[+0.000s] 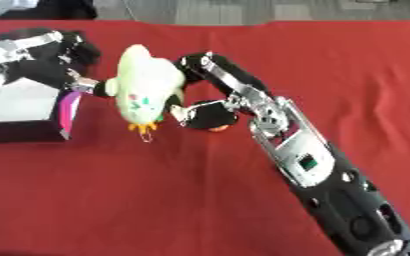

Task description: Pick up the objects with one hand, pass them to the other hand, and then place them into the box on the other side of the table.

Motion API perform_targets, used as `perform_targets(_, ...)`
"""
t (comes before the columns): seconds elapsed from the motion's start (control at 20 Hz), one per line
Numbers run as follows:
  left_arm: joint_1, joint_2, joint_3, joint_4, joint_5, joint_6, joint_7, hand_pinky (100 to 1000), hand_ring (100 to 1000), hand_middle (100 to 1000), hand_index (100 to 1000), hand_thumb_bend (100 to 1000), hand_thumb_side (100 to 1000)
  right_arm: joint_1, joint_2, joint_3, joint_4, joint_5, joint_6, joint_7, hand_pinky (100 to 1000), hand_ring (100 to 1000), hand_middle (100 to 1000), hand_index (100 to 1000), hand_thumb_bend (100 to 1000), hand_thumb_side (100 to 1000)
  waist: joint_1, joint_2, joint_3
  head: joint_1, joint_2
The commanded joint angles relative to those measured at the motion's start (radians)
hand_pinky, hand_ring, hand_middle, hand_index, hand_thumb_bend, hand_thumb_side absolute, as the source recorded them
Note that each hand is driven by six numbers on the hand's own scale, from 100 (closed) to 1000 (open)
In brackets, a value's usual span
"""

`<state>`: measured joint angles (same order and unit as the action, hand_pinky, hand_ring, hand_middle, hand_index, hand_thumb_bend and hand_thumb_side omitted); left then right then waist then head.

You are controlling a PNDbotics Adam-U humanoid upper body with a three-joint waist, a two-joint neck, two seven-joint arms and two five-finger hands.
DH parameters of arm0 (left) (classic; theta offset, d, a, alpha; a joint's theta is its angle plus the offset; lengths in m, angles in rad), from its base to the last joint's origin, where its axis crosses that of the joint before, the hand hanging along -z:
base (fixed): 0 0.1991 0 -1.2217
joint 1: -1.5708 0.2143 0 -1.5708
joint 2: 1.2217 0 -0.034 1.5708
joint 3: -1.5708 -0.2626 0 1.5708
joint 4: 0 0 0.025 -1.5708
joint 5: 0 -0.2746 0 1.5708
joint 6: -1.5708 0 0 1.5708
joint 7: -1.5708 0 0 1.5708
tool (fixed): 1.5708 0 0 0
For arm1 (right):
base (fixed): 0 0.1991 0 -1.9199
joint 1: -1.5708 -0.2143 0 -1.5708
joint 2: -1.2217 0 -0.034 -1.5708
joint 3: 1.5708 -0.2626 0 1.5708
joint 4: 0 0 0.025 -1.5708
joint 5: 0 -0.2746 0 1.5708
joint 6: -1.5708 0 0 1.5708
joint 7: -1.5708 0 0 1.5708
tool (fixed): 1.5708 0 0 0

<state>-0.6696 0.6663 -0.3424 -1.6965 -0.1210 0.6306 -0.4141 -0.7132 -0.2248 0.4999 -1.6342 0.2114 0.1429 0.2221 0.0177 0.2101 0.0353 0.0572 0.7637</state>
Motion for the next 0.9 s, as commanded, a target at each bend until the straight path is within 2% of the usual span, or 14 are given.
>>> perform_targets(0.05, -0.015, 0.027, 0.015, -0.033, 0.023, -0.007, -0.016, 759, 837, 712, 787, 920, 391, -0.018, -0.002, 0.0, -0.018, 0.018, -0.008, -0.001, 778, 639, 442, 450, 139, 100, 0.017, -0.018, 0.002, -0.008, 0.0)
perform_targets(0.4, 0.005, 0.058, 0.044, -0.067, 0.046, -0.029, -0.082, 762, 838, 716, 789, 866, 364, -0.02, -0.002, 0.004, -0.018, 0.028, 0.003, -0.036, 766, 628, 434, 443, 173, 100, 0.017, -0.014, 0.005, -0.024, -0.001)
perform_targets(0.65, 0.021, 0.081, 0.058, -0.08, 0.047, -0.038, -0.122, 767, 841, 722, 793, 795, 308, -0.02, -0.005, 0.005, -0.021, 0.023, 0.004, -0.05, 762, 624, 432, 440, 180, 100, 0.016, -0.013, 0.005, -0.029, -0.001)
perform_targets(0.9, 0.037, 0.094, 0.082, -0.087, 0.074, -0.054, -0.185, 765, 841, 719, 786, 830, 332, -0.021, -0.006, 0.006, -0.022, 0.021, 0.005, -0.056, 760, 624, 430, 439, 186, 100, 0.016, -0.011, 0.007, -0.036, -0.001)
